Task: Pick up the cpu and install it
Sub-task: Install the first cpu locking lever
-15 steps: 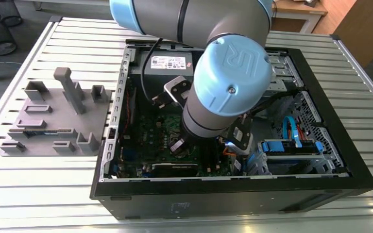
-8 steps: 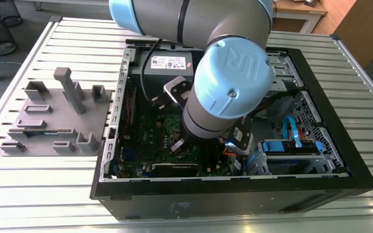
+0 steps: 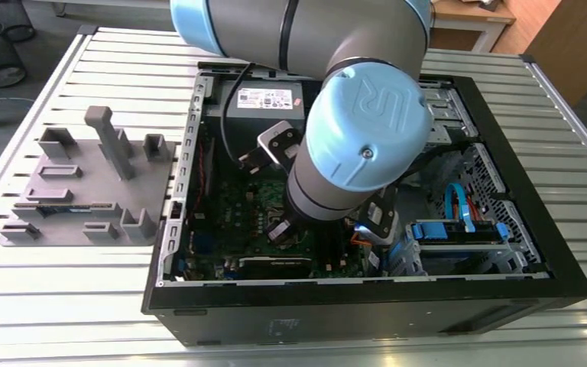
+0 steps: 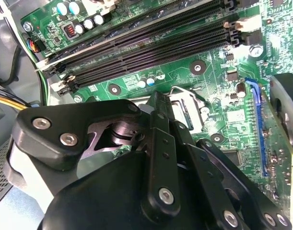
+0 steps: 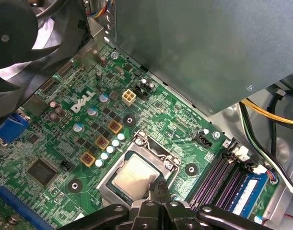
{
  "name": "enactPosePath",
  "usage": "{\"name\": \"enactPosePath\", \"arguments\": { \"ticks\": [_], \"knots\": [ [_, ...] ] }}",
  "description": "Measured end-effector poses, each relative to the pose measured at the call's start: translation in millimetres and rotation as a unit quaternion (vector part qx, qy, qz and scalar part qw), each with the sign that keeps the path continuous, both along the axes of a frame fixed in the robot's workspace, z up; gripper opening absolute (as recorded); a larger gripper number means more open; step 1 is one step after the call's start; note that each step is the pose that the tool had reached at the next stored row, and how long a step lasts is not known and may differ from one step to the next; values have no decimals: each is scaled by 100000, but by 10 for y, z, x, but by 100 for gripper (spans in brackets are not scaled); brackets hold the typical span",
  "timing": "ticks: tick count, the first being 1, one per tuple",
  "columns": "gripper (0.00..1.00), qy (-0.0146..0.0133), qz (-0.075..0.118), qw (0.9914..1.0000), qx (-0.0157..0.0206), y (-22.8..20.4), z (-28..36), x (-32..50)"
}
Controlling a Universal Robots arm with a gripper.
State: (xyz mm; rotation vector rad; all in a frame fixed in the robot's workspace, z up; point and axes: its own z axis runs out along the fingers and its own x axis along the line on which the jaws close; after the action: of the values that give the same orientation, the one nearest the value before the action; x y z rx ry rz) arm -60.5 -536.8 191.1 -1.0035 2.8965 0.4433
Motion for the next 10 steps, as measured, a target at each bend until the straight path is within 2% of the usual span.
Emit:
{"name": "enactPosePath", "arguments": {
  "ticks": [10],
  "knots": [
    [11, 9, 429, 99999, 13, -13, -14, 8]
  ]
}}
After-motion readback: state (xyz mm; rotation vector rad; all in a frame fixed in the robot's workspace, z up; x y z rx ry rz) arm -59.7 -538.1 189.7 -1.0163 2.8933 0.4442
